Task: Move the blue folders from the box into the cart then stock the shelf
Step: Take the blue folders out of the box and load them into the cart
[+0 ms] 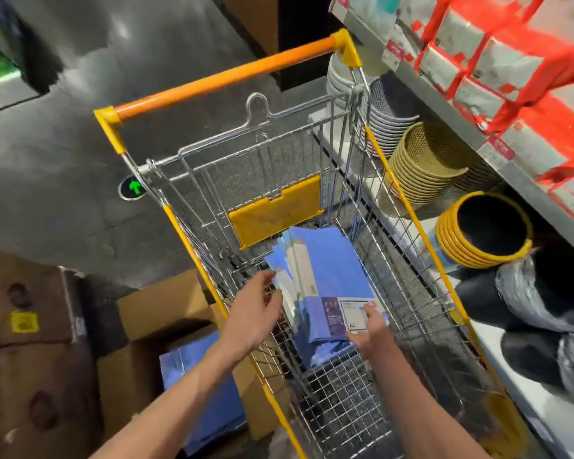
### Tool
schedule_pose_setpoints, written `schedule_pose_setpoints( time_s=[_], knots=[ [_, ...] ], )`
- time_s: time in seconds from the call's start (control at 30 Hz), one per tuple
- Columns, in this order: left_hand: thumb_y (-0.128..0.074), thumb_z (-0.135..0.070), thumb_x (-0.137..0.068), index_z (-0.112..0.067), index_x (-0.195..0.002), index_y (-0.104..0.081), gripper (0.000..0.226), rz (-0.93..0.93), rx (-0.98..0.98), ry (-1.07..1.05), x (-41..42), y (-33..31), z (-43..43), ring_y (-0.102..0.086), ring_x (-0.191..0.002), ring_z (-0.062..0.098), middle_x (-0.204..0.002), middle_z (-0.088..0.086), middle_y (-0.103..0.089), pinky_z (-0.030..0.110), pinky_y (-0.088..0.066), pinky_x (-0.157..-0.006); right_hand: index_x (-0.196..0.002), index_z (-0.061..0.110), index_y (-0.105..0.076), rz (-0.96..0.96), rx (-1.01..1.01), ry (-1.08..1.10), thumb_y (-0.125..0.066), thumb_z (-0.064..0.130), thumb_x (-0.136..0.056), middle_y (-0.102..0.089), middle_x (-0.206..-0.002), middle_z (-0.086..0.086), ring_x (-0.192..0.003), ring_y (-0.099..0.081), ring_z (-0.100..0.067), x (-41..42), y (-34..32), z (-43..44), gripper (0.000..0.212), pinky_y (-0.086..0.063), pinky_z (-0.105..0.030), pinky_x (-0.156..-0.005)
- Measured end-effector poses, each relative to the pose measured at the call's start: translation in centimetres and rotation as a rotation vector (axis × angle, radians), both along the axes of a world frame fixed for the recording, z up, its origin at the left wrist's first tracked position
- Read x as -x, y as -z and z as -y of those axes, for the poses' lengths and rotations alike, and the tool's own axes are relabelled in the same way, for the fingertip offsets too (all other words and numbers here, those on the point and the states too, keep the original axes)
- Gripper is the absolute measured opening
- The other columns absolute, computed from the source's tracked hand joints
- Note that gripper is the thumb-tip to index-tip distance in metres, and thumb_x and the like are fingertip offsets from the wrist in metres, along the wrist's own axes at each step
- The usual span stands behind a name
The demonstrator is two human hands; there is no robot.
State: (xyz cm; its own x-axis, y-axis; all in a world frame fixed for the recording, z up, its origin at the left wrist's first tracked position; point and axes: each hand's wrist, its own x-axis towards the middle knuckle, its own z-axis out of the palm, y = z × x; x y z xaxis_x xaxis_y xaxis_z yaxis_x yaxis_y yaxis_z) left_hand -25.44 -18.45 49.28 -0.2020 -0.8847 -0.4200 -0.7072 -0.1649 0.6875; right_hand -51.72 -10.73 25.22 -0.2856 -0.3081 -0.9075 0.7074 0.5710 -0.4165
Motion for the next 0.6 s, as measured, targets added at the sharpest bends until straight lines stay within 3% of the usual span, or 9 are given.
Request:
schedule_pose_setpoints(
  time_s=[0.07,0.13,0.17,0.2,0.23,0.3,0.37,0.47,0.6],
  knots=[
    [-0.050,-0.026,-0.104,-0.018,-0.136,-0.053,0.034,-0.048,0.051,-0.021,-1.2,-0.9,0.0,-0.064,-0.069,-0.004,-0.118,0.000,-0.069,0.020,-0.045,-0.064,-0.139,0.011,-0.046,-0.092,-0.022,-0.050,-0.068,0.033,-0.091,-0.050,-0.134,-0.011,-0.115,-0.058,-0.027,-3.1,-9.6,1.4,0.056,-0.057,-0.032,-0.085],
    [-0.051,-0.022,-0.104,-0.019,-0.129,-0.057,0.026,-0.115,0.094,-0.061,-2.7,-1.8,-0.1,-0.065,-0.069,-0.002,-0.107,0.002,-0.071,0.015,-0.046,-0.057,-0.122,0.003,-0.053,-0.239,-0.013,-0.178,-0.053,0.021,-0.099,-0.056,-0.123,-0.023,-0.087,-0.061,-0.019,-5.3,-14.2,2.9,0.029,-0.058,-0.034,-0.082],
    [-0.052,-0.021,-0.103,-0.020,-0.125,-0.059,0.023,-0.144,0.116,-0.080,-3.5,-2.1,-0.2,-0.065,-0.070,0.002,-0.104,0.001,-0.072,0.017,-0.048,-0.056,-0.112,-0.003,-0.056,-0.289,-0.002,-0.209,-0.053,0.020,-0.096,-0.055,-0.114,-0.034,-0.078,-0.061,-0.022,-6.2,-15.3,3.6,0.028,-0.051,-0.047,-0.095],
    [-0.053,-0.021,-0.103,-0.022,-0.122,-0.061,0.020,-0.170,0.136,-0.104,-4.6,-2.6,-0.4,-0.066,-0.070,0.006,-0.103,-0.001,-0.072,0.025,-0.053,-0.060,-0.097,-0.003,-0.060,-0.364,0.031,-0.239,-0.054,0.019,-0.090,-0.049,-0.101,-0.040,-0.069,-0.058,-0.028,-7.6,-17.3,4.3,0.024,-0.042,-0.057,-0.097],
    [-0.054,-0.023,-0.103,-0.024,-0.119,-0.062,0.018,-0.193,0.162,-0.130,-5.8,-2.7,-0.7,-0.068,-0.071,0.008,-0.103,-0.004,-0.073,0.033,-0.057,-0.067,-0.082,-0.001,-0.058,-0.432,0.069,-0.276,-0.053,0.018,-0.085,-0.041,-0.089,-0.037,-0.063,-0.048,-0.027,-9.1,-19.0,5.1,0.020,-0.016,-0.051,-0.083],
    [-0.056,-0.024,-0.102,-0.027,-0.114,-0.064,0.014,-0.235,0.197,-0.191,-8.6,-3.1,-1.4,-0.071,-0.074,0.015,-0.099,-0.009,-0.074,0.044,-0.058,-0.073,-0.082,-0.002,-0.058,-0.590,0.166,-0.396,-0.053,0.017,-0.091,-0.042,-0.081,-0.029,-0.070,-0.041,-0.020,-12.9,-22.2,6.2,0.022,-0.032,-0.039,-0.062],
    [-0.058,-0.022,-0.101,-0.029,-0.107,-0.065,0.012,-0.263,0.219,-0.261,-11.9,-3.3,-2.6,-0.071,-0.075,0.018,-0.093,-0.007,-0.075,0.044,-0.058,-0.075,-0.091,0.009,-0.066,-0.762,0.345,-0.532,-0.055,0.022,-0.099,-0.058,-0.076,-0.010,-0.070,-0.050,-0.017,-17.7,-26.2,6.2,0.019,-0.045,-0.036,-0.062],
    [-0.058,-0.016,-0.100,-0.032,-0.100,-0.064,0.017,-0.281,0.241,-0.339,-18.1,-2.9,-4.8,-0.072,-0.075,0.015,-0.089,-0.006,-0.076,0.043,-0.059,-0.076,-0.089,0.016,-0.067,-0.930,0.553,-0.635,-0.058,0.023,-0.099,-0.064,-0.078,0.006,-0.072,-0.056,-0.003,-25.6,-29.3,4.6,0.015,-0.042,-0.011,-0.063],
    [-0.055,-0.003,-0.098,-0.016,-0.109,-0.066,0.020,-0.298,0.217,-0.436,-27.2,-0.6,-8.7,-0.070,-0.076,0.007,-0.090,-0.007,-0.074,0.029,-0.057,-0.076,-0.086,0.019,-0.067,-0.930,0.642,-0.815,-0.063,0.018,-0.096,-0.063,-0.074,0.013,-0.071,-0.057,0.007,-37.0,-27.6,0.7,0.010,-0.040,-0.008,-0.068]
  ],
)
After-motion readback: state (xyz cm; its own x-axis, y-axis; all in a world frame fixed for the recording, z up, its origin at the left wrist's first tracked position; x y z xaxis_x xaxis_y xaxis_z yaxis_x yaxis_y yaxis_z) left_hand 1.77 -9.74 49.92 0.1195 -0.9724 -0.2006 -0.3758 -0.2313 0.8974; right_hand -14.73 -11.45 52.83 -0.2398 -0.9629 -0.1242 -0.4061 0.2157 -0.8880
